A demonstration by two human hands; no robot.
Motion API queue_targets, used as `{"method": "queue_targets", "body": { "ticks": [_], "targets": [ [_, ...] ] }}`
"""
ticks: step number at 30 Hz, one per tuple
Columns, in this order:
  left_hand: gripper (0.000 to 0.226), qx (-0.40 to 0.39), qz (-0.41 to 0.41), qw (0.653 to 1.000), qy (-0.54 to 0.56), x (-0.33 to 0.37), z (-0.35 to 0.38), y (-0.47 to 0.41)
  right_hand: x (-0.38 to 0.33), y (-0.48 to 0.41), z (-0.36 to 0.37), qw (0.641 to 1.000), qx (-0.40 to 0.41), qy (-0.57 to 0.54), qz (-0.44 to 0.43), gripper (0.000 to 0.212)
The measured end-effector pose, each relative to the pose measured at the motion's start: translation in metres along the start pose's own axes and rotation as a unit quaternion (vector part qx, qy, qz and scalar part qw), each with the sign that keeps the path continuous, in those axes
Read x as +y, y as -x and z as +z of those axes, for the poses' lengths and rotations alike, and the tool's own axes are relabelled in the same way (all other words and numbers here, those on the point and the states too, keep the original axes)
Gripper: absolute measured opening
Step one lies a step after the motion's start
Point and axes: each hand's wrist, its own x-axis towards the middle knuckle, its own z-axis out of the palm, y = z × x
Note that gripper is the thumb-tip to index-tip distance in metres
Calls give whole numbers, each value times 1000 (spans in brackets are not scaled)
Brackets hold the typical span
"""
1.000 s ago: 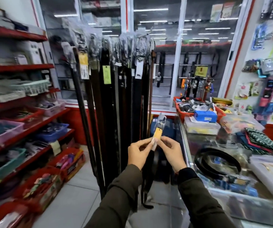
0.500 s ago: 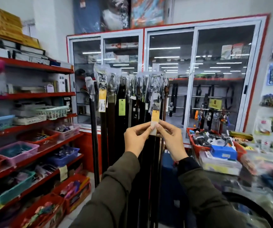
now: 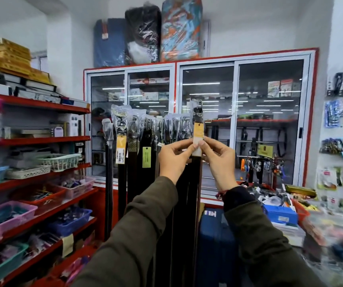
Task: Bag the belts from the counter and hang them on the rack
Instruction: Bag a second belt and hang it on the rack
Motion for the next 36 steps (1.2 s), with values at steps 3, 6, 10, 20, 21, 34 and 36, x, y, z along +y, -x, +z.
{"method": "queue_targets", "body": {
  "ticks": [3, 6, 10, 20, 21, 34, 36],
  "targets": [
    [26, -4, -3, 1000, -9, -1, 3, 3, 2, 5, -2, 1000, 12, 6, -11, 16],
    [28, -9, -11, 1000, -9, 0, 5, 3, 1, 3, -5, 1000, 6, 7, 3, 14],
    [27, -4, -25, 1000, -3, 3, 5, 2, 1, -3, -7, 999, -11, 10, 29, 16],
    [23, 13, -39, 999, 18, -1, 9, 17, 4, 6, -13, 999, -18, 19, 36, 13],
    [23, 18, -36, 999, 16, -2, 9, 18, 5, 7, -12, 999, -19, 19, 32, 13],
    [17, 93, 13, 995, 34, -4, -19, 16, -2, 18, 22, 999, -31, -38, 19, 28],
    [18, 85, 14, 996, 25, -1, -22, 13, 0, 19, 26, 999, -16, -37, 16, 29]
  ]
}}
